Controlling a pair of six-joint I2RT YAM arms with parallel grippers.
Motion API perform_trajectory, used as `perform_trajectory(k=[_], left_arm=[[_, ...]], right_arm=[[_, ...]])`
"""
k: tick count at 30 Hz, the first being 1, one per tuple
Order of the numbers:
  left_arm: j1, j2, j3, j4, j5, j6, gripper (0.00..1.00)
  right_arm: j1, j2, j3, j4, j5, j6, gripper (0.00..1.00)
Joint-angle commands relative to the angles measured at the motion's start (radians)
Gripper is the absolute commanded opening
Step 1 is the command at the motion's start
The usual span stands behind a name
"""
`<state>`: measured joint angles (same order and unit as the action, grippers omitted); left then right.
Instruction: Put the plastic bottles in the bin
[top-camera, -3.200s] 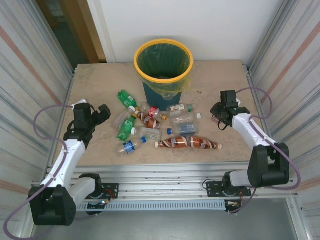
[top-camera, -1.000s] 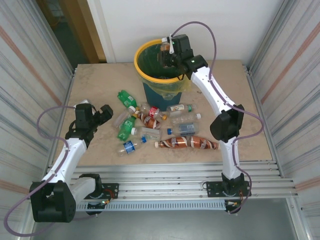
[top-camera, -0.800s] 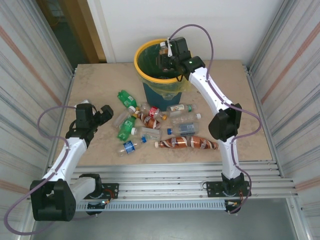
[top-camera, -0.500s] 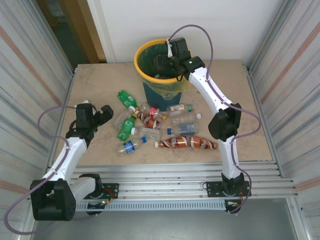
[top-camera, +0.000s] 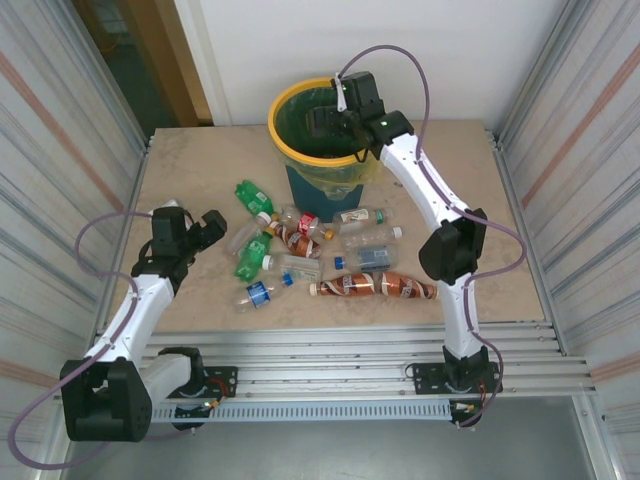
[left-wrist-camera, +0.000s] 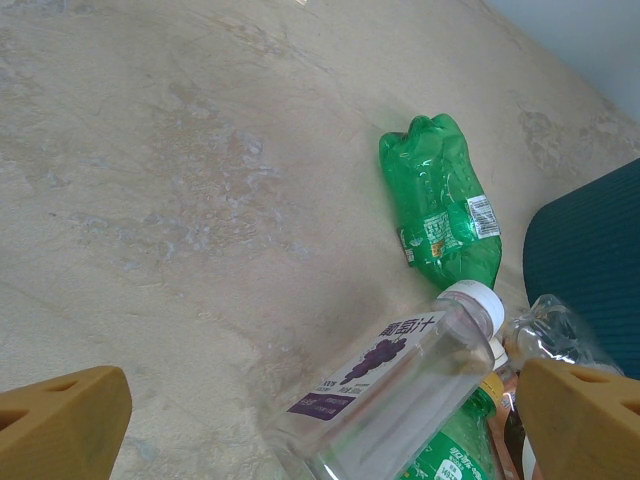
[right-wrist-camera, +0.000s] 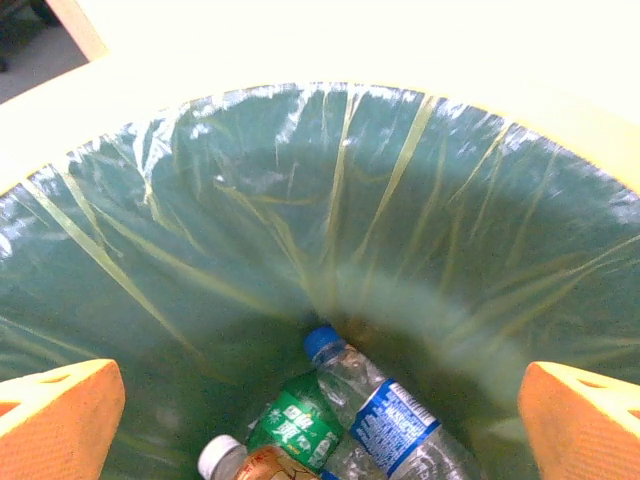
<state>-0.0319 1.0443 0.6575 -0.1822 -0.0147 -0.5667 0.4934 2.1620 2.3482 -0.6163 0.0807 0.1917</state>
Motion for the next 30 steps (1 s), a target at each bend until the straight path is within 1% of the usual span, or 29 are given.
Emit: perform_trajectory(k=[1,5,10,15,19,21,25,30], left_arm=[[0.011,-0.006,-0.01,0.002,0.007,-0.013,0.99],[0.011,-0.005,-0.009,0.001,0.009,-0.013,0.99],[0.011,-0.003,-0.007,0.0,0.012,-0.006,0.99],[0.011,0.004,0.006,-0.015,0.027,0.036,0.99],[0.011,0.03,0.041,-0.043,0.066,0.1,0.99],[0.011,0.052,0.065,-0.061,0.105,0.139,0.99],[0.006,0.1,0.109,-0.096,0.158,0.21,0.99],[-0.037,0.175,0.181,-0.172,0.149,0.294,0.95]], right_arm=[[0.008,-0.107,0.032,-0.015,0.044,-0.041,0.98],[0.01,-0.172,-0.006,-0.019,0.101,-0.055,0.98],[0.007,-0.299,-0.158,0.029,0.188,-0.066,0.98],[-0.002,-0.473,-0.393,0.096,0.256,-0.04,0.98],[-0.02,-0.633,-0.63,0.153,0.294,0.013,0.98],[-0.036,-0.719,-0.747,0.175,0.308,0.057,0.98],[-0.072,-0.857,-0.938,0.165,0.33,0.132,0.98],[-0.111,-0.996,-1.123,0.096,0.38,0.225,0.98]])
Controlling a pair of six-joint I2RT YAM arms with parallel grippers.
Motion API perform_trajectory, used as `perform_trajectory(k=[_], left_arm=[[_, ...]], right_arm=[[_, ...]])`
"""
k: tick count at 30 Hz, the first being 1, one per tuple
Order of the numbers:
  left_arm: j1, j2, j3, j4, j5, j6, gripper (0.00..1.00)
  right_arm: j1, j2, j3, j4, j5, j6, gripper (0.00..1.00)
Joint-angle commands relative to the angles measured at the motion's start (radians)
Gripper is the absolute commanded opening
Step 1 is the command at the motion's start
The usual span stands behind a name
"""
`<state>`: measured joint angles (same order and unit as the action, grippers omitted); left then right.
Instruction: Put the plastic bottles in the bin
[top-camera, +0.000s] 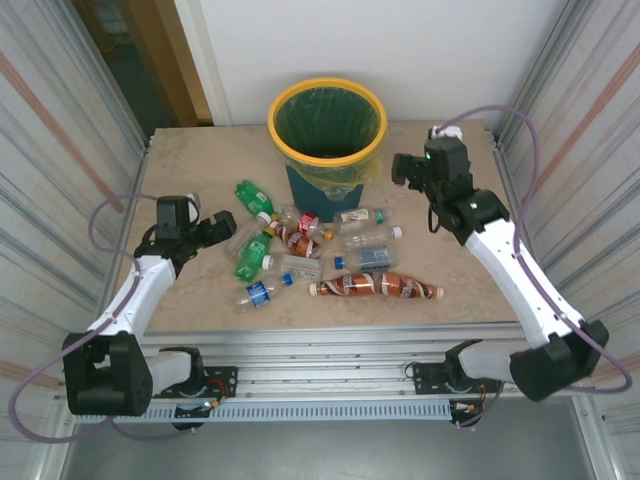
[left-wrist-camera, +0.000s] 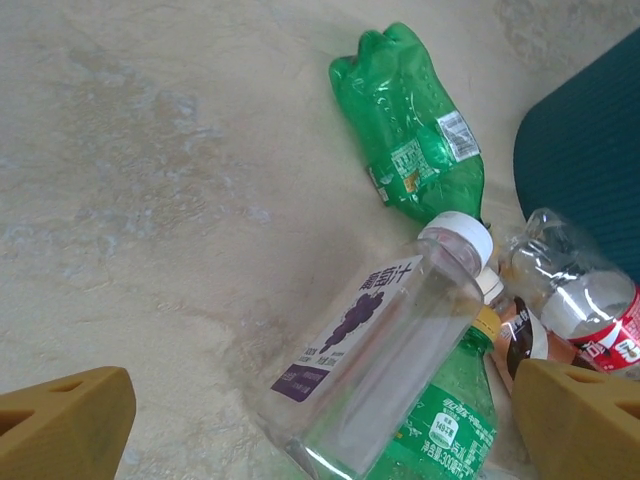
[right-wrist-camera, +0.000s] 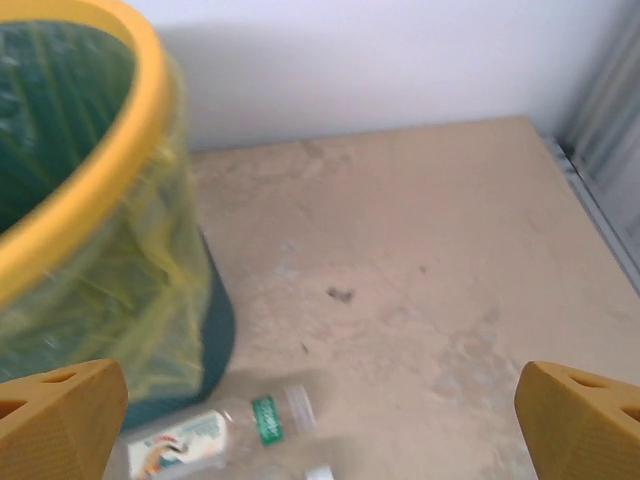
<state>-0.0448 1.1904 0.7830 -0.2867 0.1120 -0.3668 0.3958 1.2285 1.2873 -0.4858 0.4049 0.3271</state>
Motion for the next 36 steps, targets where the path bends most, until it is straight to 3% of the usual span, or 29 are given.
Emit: perform_trajectory(k=[1,8,16,29,36], left_arm=[[-0.038,0.049,0.072,-0.085,0.012,0.11,0.94],[-0.158,0.219,0.23,-0.261,-0.144,0.235,0.9],[-0.235,0.365,0.34,-0.36,-0.26,0.276,0.86],[-0.239,0.5,0.406,-0.368,-0.241,0.278,0.75],[-0.227,0.55,0.423,-0.37,-0.24,0.278,0.73]], right_arm=[[-0.02,-0.083,-0.09,-0.047,0.064,0.105,0.98],[-0.07,-0.192,-0.231,-0.158,0.121,0.214,0.98],[-0.1,-0.259,-0.317,-0.194,0.123,0.294,0.98],[-0.121,-0.245,-0.328,-0.207,0.106,0.324,0.98],[-0.123,-0.201,-0.332,-0.208,0.096,0.334,0.98]])
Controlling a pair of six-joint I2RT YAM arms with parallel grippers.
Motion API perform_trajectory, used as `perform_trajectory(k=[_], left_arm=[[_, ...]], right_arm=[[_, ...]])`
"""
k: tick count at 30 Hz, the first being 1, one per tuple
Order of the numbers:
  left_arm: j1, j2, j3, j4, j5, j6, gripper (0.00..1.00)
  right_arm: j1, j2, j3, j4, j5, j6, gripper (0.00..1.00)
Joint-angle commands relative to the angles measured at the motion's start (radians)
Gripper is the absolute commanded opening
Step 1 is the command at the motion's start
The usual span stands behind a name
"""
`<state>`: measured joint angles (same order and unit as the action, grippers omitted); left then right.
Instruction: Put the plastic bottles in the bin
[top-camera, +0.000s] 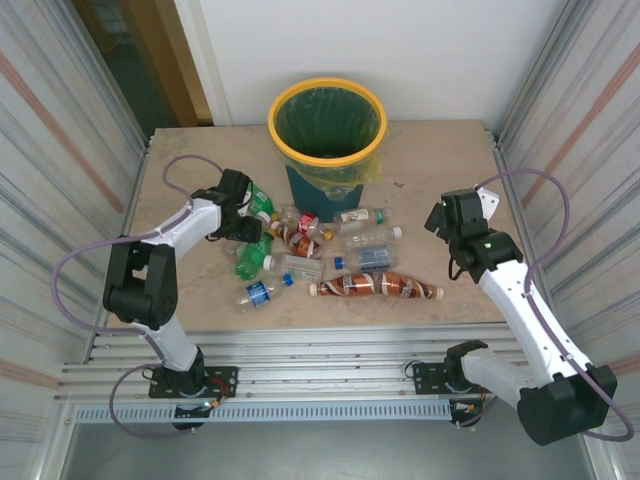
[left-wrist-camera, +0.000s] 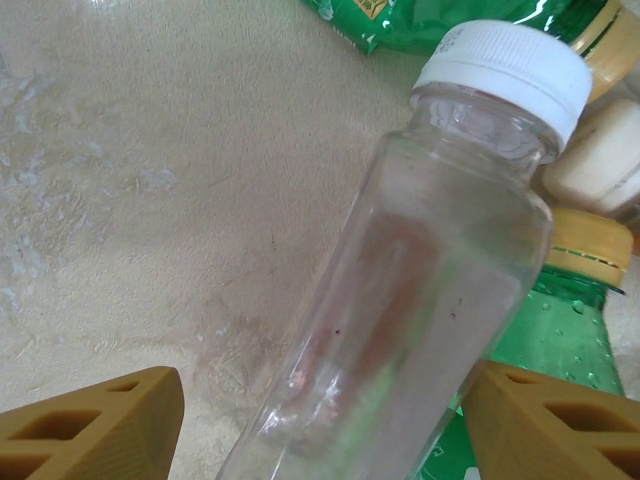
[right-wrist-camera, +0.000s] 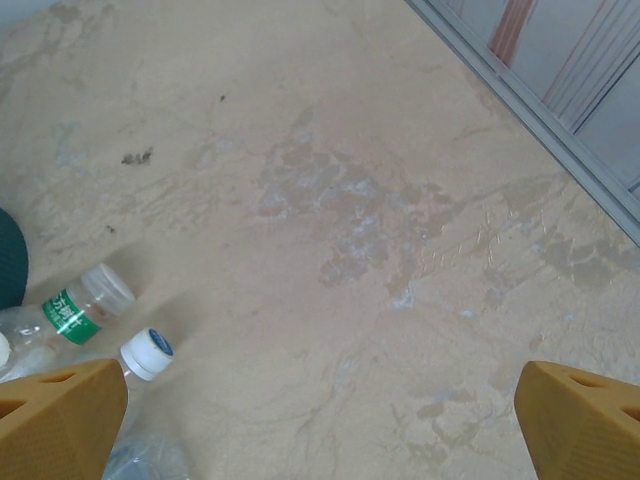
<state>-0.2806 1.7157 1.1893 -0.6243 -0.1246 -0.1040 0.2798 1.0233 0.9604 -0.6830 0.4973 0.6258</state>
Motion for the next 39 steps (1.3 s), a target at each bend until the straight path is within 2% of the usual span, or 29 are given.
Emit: perform_trajectory(k=[1,7,17,25,31,39], left_arm=[[0.013,0.029,0.016,-0.033,-0.002,0.016,0.73],[0.032,0.051,0.023,-0.035,0.009,0.015,0.68],[0.06,0.085,0.023,-0.029,0.011,0.018,0.68],[0.07,0.088,0.011,-0.026,0.002,0.022,0.57],[0.07,0.029,-0.003,-0.029,-0.009,0.021,0.41],[0.069,-0.121,-0.026,-0.04,-0.026,0.002,0.37]], right_arm=[[-0.008,0.007,-0.006,-0.01,0.003,0.035,0.98],[-0.008,0.024,-0.006,-0.005,-0.001,0.041,0.98],[-0.008,0.042,-0.005,0.002,-0.011,0.048,0.98],[-0.01,0.044,-0.01,0.002,-0.008,0.049,0.98],[-0.01,0.044,-0.02,0.005,-0.002,0.053,0.98],[-0.011,0.038,-0.034,0.012,-0.002,0.056,0.98]])
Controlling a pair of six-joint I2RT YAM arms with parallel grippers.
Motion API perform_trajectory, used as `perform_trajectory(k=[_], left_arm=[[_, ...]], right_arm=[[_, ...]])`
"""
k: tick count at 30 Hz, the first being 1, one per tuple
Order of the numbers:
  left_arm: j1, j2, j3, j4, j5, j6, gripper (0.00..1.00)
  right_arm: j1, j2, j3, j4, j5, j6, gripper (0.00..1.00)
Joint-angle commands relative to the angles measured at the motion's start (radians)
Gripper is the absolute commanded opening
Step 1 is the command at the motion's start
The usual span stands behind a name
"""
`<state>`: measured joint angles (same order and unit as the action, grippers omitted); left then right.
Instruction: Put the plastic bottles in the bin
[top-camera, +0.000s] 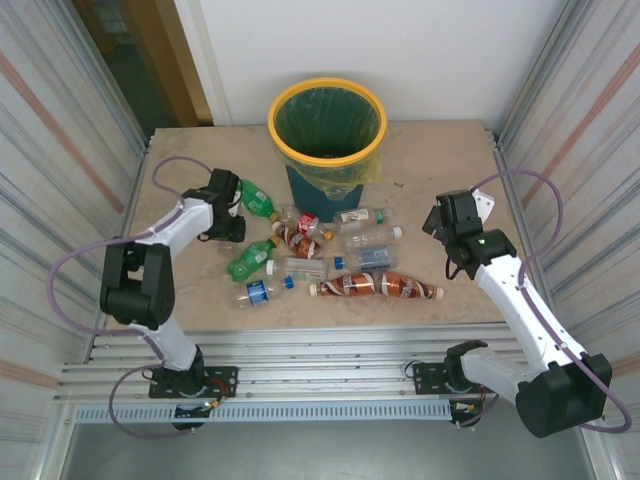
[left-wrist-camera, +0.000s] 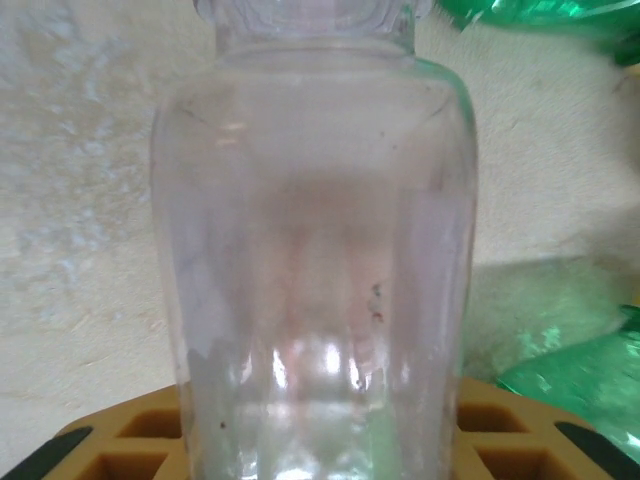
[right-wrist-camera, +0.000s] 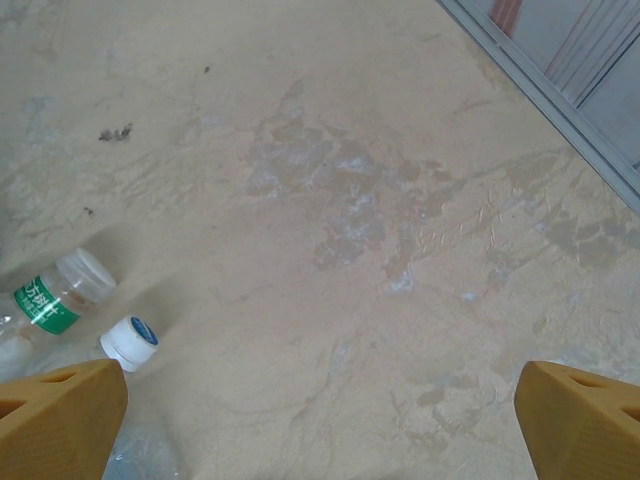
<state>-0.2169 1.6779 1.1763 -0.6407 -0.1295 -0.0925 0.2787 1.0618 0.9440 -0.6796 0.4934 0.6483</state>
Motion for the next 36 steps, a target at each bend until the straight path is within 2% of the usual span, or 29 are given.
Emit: perform_trajectory(k=[1,13,21,25,36], left_arm=[[0.005,-0.106,-0.016,-0.024,-0.024,-0.012,0.37],[-0.041,-0.353,-0.003,-0.003,-0.02,-0.046,0.36],[-0.054,-0.497,0.04,0.125,0.143,-0.114,0.36],[-0.063,-0.502,0.083,0.197,0.22,-0.144,0.36],[-0.115,-0.394,0.254,0.364,0.315,-0.205,0.37]], right_arm=[[-0.01,-0.002,-0.019,0.009,0.002,0.035,0.98],[-0.013,-0.01,-0.035,0.016,0.006,0.04,0.98],[-0.013,-0.039,-0.06,0.029,0.011,0.06,0.98],[-0.016,-0.055,-0.065,0.025,0.014,0.063,0.98],[-0.015,-0.119,-0.079,-0.002,0.038,0.071,0.98]])
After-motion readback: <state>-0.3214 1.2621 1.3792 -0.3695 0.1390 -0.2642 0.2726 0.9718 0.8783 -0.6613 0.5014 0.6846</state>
